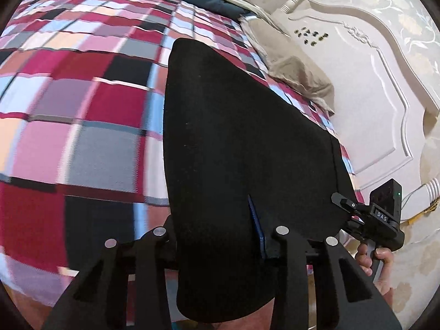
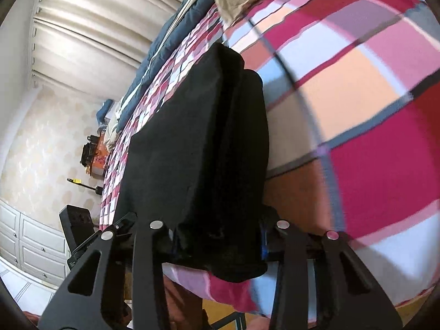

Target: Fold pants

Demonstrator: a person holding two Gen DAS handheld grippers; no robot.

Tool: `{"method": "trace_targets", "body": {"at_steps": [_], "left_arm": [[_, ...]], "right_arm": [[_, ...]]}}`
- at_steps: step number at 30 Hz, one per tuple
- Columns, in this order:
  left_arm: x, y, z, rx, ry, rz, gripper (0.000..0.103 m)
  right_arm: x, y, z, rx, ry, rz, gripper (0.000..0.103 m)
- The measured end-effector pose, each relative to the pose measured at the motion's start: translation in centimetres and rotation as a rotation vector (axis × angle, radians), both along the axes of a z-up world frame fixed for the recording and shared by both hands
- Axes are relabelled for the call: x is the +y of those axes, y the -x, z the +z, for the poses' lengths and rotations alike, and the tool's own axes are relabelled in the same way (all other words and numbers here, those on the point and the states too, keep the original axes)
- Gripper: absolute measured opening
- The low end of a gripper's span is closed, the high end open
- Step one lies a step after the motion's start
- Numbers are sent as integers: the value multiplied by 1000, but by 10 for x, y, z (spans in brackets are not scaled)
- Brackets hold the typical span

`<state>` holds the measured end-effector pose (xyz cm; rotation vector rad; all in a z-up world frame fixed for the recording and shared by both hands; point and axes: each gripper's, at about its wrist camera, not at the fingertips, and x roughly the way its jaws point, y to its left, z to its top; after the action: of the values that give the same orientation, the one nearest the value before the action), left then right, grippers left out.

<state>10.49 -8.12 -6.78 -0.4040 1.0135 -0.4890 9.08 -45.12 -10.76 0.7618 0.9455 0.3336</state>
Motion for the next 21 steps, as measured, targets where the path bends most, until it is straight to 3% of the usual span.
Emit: {"method": "trace_targets", "body": {"at_steps": [17,21], "left_arm": [[107,12,-9,4,37,106,39],[112,12,-14,-37,78,67,47]], "right_arm": [[97,-26,-2,10,6,135,38],[86,-24,-10,26,-30,110,49]]}}
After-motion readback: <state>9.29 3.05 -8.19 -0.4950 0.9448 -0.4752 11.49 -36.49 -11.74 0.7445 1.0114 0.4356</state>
